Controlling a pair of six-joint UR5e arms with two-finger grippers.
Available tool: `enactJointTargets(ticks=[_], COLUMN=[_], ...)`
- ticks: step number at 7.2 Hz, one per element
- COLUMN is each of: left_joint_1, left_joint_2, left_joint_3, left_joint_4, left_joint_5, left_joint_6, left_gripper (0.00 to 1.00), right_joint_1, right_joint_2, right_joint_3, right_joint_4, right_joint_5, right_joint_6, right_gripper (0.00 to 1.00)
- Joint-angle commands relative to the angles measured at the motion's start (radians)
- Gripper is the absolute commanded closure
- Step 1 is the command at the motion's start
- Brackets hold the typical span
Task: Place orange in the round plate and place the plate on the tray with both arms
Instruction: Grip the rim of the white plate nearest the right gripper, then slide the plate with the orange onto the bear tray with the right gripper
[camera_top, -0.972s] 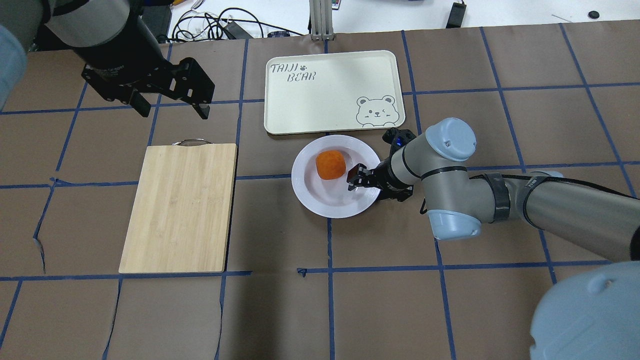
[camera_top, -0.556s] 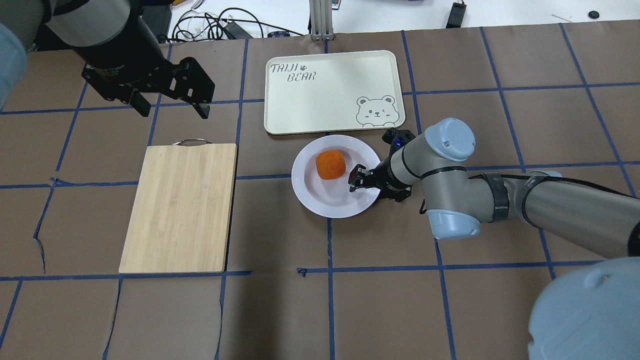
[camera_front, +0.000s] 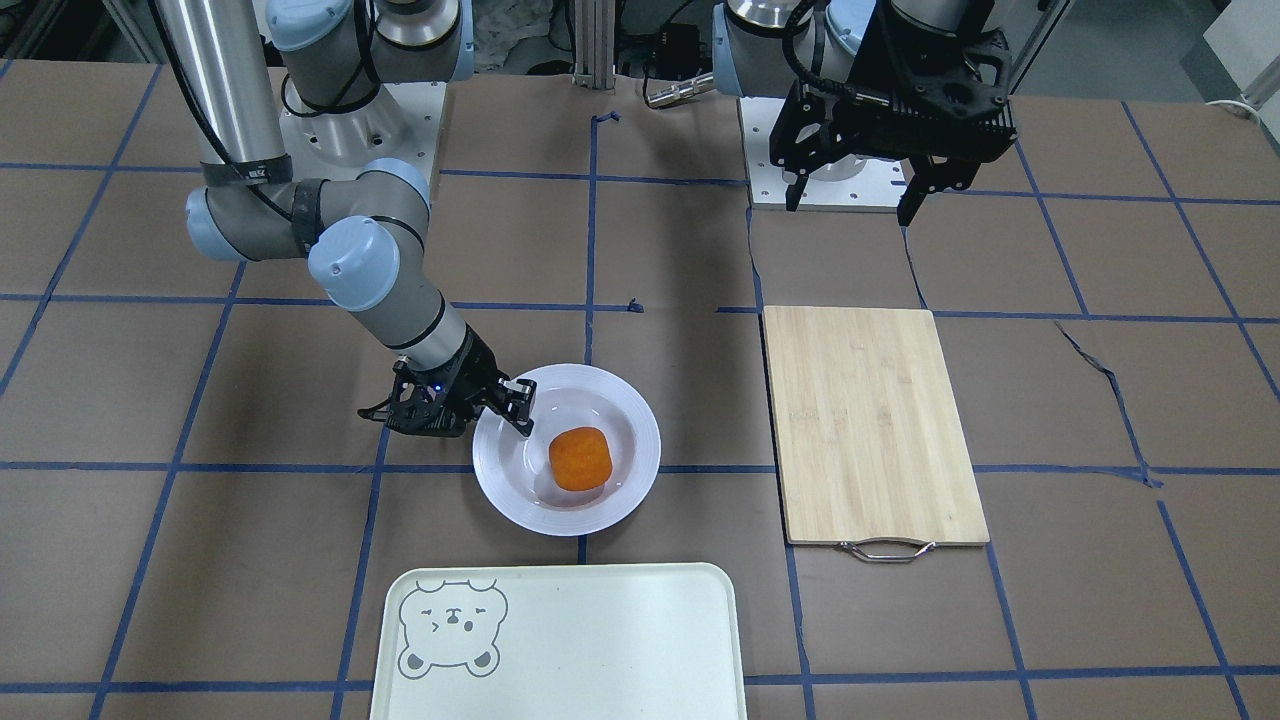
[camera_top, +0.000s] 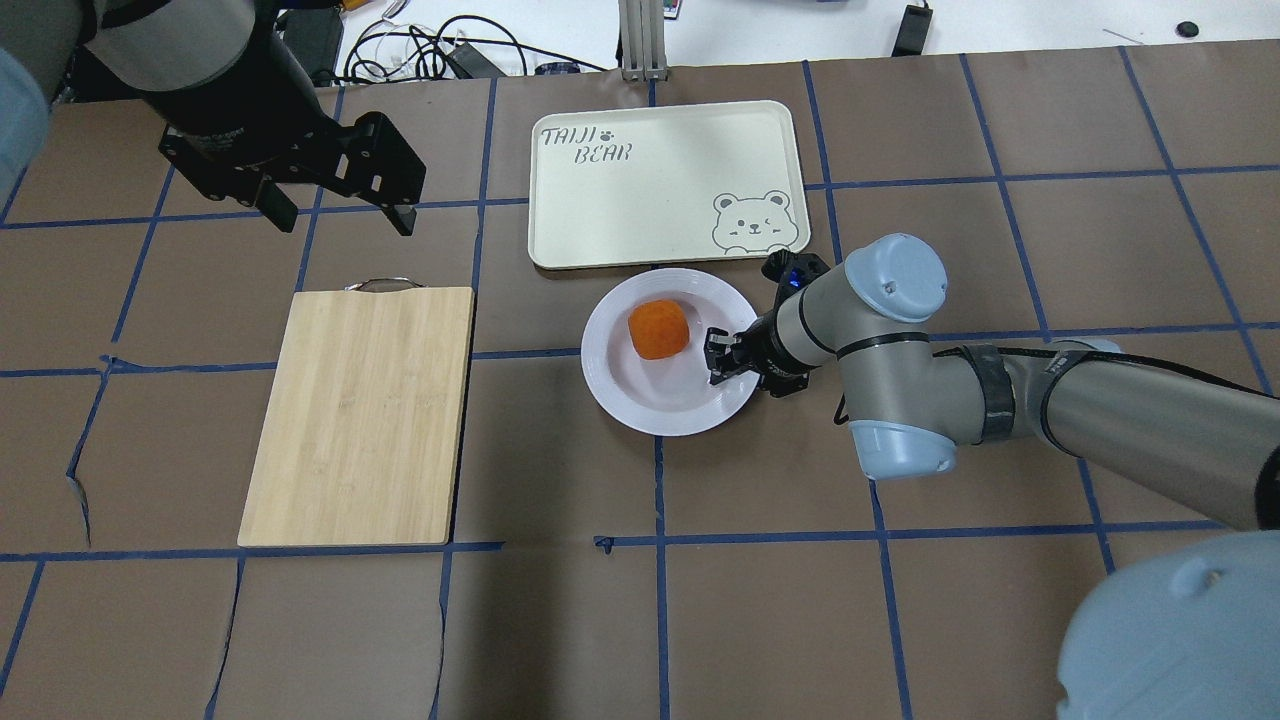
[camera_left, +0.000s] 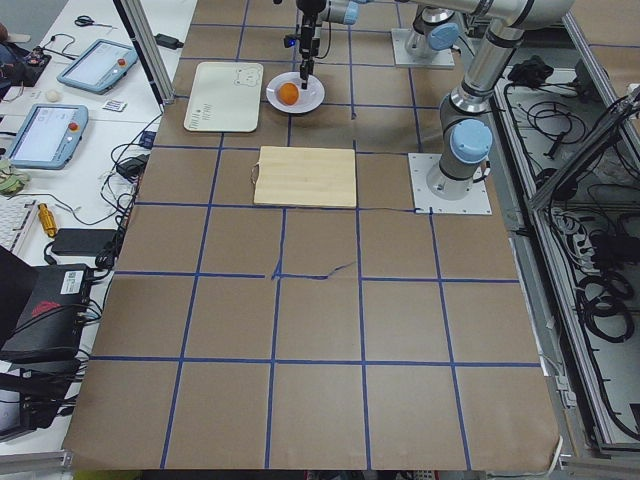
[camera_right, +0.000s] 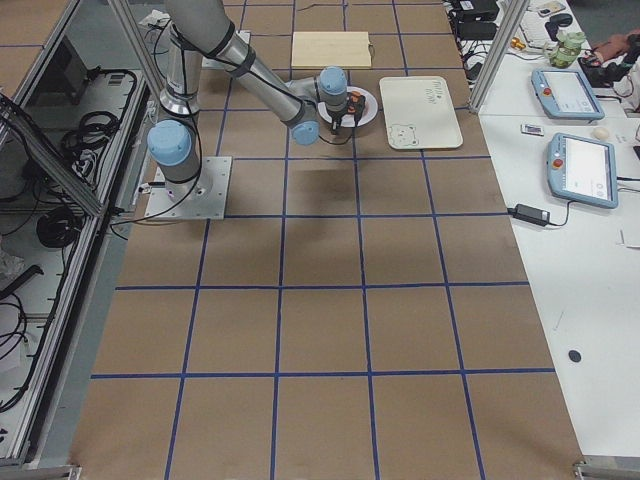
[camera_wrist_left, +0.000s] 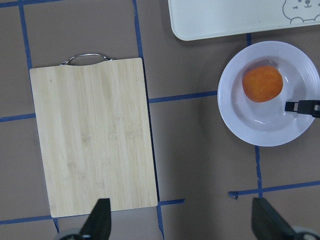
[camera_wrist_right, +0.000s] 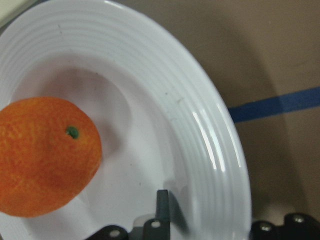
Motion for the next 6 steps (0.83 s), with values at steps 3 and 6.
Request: enactJointTargets(ticks=[3,6], left_joint_1=[0.002,0.003], left_joint_2=[0.000,-0.002], left_joint_3=[-0.002,-0.002], left_joint_4=[0.000,-0.002], left_joint_5=[0.000,0.000], left_joint_6=[0.000,-0.002], left_gripper=[0.00,0.00], right_joint_1=[-0.023,-0.076], right_joint_2=[-0.040,-0.042], right_joint_3=[-0.033,-0.056], right_joint_4=[0.011,0.014], right_joint_5=[0.005,0.102], right_joint_6=[0.061,0.126], right_gripper=[0.93,0.94])
